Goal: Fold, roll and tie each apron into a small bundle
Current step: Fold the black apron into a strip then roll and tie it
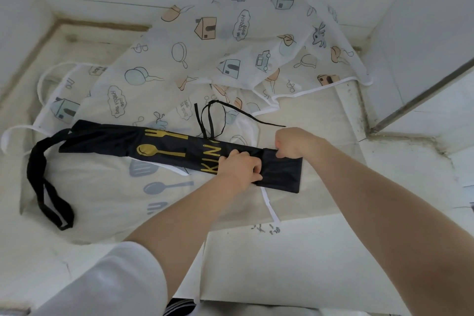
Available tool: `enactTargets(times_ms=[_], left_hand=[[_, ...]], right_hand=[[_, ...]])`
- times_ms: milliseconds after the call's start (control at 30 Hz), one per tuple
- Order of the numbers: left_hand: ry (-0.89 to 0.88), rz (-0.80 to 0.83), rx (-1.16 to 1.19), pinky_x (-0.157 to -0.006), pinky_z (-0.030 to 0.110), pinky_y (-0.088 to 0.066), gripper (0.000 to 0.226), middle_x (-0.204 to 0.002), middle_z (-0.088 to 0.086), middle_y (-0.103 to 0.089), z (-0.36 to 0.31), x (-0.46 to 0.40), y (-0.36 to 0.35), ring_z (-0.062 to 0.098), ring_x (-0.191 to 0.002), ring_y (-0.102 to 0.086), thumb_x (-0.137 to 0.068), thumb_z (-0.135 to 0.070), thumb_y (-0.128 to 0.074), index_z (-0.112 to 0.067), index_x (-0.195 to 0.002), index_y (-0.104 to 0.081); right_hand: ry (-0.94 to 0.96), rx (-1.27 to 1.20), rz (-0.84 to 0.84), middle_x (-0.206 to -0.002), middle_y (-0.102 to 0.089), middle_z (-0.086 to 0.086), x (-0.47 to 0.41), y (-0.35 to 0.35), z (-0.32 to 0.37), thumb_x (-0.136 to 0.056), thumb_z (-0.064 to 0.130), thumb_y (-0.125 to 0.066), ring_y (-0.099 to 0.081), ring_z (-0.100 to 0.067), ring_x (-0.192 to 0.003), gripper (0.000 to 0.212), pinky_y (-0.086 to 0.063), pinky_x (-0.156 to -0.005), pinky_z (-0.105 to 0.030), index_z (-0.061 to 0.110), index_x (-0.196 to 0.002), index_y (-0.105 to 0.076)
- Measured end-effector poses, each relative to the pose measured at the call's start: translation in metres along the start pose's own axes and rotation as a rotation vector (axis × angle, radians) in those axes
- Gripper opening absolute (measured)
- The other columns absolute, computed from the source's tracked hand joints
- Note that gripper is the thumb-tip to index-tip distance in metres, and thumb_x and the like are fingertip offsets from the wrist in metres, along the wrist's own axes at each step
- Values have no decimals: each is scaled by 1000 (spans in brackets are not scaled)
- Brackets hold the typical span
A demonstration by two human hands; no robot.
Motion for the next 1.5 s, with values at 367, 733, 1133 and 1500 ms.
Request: enactTargets(times_ms=[367, 733, 1133, 1500], left_hand=[[-41, -1, -55, -94, 44, -32, 22, -109, 3, -48, 1, 2, -3, 26, -113, -37, -93, -38, -50, -23, -107, -58], [108, -165, 680, -83, 25, -45, 23, -99, 9, -67, 62, 29, 20, 21, -95, -60, -94, -5, -43, -7, -103, -64], [426, -374, 39, -116, 40, -16, 68, -154, 16, -9, 125, 56, 21, 33, -142, -11, -95, -39, -46, -7, -147, -14], [280, -378, -103, -116, 39, 6, 80, -155, 10, 23, 144, 59, -1, 28, -143, 17, -93, -59, -25, -11, -149, 7]], right_hand=[[128, -579, 33, -74, -44, -1, 16, 8, -5, -88, 14, -56, -42, -17, -65, 10, -33, -53, -25, 18, -97, -55], [86, -840, 396, -81, -71, -7, -4, -1, 47, -96, 13, -43, -68, -16, -76, 21, -54, -68, -23, 1, -110, -54], [-173, -1613, 444, -80, -59, -14, -9, -43, 150, -102, 10, -37, -62, -19, -64, 30, -49, -39, -17, 2, -130, -44], [-107, -1185, -78, -63, -51, -5, -48, 9, 148, -91, 36, -57, -39, -12, -48, 31, -32, -39, -20, 6, -81, -54]])
Point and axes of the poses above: each hand's wrist, its own x-axis away from the middle knuckle, its own y-axis out of the back of the hand, z = x × y, the point moved 2 cm from there along -x, towards the middle knuckle
